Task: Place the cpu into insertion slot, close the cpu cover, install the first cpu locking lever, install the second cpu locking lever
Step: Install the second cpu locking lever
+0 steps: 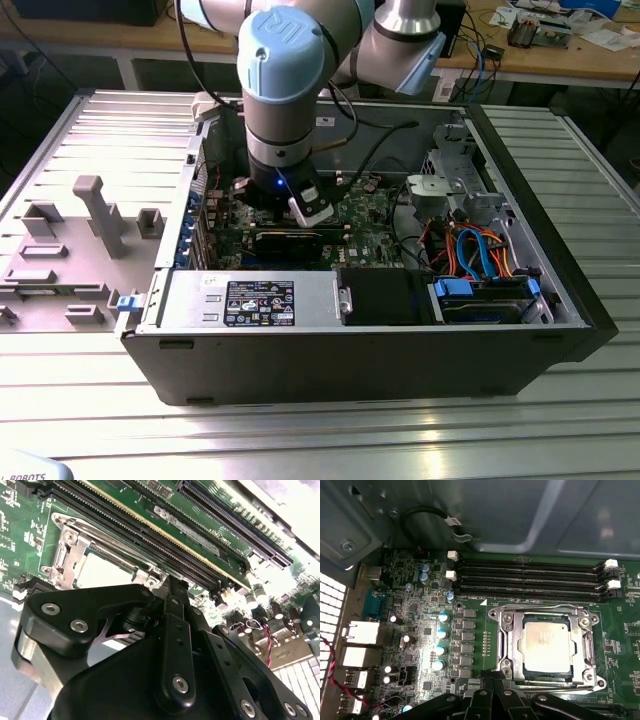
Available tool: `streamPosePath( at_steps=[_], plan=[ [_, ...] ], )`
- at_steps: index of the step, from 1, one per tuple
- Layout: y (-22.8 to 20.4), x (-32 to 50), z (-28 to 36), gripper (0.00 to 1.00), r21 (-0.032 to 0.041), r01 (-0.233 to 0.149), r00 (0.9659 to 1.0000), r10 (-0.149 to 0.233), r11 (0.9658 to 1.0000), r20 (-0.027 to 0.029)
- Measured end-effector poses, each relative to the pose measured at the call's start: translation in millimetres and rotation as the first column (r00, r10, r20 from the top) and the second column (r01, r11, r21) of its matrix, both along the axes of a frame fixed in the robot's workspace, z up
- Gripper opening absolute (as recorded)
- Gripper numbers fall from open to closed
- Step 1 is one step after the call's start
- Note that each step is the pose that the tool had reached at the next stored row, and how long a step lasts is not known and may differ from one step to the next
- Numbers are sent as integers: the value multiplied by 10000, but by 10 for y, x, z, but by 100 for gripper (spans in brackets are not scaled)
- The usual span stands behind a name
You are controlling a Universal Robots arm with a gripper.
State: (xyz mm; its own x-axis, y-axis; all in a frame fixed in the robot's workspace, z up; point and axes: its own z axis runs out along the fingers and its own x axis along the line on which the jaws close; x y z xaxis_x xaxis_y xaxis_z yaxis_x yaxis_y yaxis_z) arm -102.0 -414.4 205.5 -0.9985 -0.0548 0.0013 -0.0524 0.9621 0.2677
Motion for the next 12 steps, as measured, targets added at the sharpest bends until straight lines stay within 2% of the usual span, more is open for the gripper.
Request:
streamPosePath(
  at_steps=[4,12],
  plan=[
    [0,-4,81,11,0,0,10000,0,10000,-1],
    [0,-6,89,11,1,0,10000,0,10000,0]
  ],
)
